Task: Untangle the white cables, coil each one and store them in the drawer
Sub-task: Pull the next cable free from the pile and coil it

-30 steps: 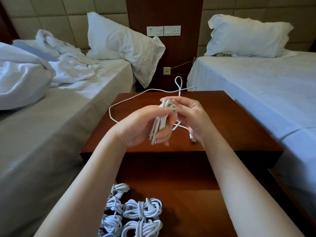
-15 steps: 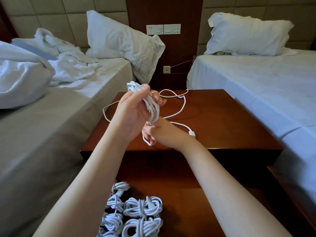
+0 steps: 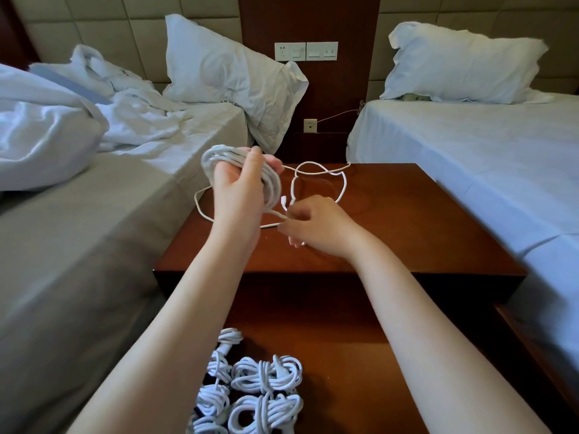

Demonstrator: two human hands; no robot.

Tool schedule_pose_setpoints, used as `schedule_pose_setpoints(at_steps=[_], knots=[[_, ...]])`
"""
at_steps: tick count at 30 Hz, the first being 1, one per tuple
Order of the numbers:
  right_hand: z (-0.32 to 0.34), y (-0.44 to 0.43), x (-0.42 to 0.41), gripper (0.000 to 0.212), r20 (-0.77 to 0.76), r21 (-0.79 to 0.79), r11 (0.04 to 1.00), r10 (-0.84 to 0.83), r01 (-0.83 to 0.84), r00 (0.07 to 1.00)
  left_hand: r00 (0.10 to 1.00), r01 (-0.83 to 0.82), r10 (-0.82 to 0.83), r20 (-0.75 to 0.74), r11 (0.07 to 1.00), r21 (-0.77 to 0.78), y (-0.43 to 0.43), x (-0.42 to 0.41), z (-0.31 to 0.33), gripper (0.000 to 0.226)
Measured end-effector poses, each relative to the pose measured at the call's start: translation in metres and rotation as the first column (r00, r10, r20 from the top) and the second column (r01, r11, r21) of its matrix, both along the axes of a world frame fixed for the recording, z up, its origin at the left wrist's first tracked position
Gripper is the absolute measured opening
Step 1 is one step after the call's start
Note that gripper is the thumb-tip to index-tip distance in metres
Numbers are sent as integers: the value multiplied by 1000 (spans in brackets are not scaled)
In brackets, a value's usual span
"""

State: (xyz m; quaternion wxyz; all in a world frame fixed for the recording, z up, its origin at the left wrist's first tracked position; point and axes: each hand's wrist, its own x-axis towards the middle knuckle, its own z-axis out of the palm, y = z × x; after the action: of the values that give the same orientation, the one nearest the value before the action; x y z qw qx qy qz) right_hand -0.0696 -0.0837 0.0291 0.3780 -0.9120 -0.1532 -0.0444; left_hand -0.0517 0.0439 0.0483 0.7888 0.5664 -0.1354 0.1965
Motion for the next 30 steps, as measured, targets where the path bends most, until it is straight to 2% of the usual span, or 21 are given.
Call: schedule_pose_setpoints(at_steps=[2,5,7,10,12,13,15,19,22,24,27,30], knots=[[-2,-6,1,26,-80,75,997,29,-23,996,998,-44,43,-37,998,-37,8,6,0,52],[-8,-7,3,21,-104,107,991,90,-79,990,983,-179,182,-13,976,126,13,11,-9,50],[-7,-10,3,12,-42,92,994,54,-50,998,953,-298,301,25,928,224,16,16,-16,41],[-5,-13,4,7,122,-60,997,-44,52,992,922,-383,378,85,854,354,18,22,-24,37],[-7,-12,4,18,231,-156,976,-111,150,967,905,-411,408,122,761,502,19,23,-27,36],[-8,-13,5,26,262,-156,971,-137,182,955,902,-409,412,128,724,555,19,23,-28,36],[-9,-20,6,32,253,-95,979,-150,179,956,911,-378,397,113,693,613,22,23,-29,40],[-7,-31,5,29,223,-24,984,-165,175,961,930,-311,359,82,645,698,20,26,-33,41],[-7,-38,5,26,197,142,979,-171,145,965,946,-255,309,95,533,807,12,25,-36,37],[-5,-42,5,19,163,279,954,-158,108,974,966,-168,256,33,529,832,10,20,-32,35],[-5,-42,5,17,123,479,876,-133,58,983,997,-22,79,-23,525,851,11,14,-29,45],[-4,-39,5,17,124,551,834,-131,42,984,983,171,-135,-120,471,866,8,9,-28,59]])
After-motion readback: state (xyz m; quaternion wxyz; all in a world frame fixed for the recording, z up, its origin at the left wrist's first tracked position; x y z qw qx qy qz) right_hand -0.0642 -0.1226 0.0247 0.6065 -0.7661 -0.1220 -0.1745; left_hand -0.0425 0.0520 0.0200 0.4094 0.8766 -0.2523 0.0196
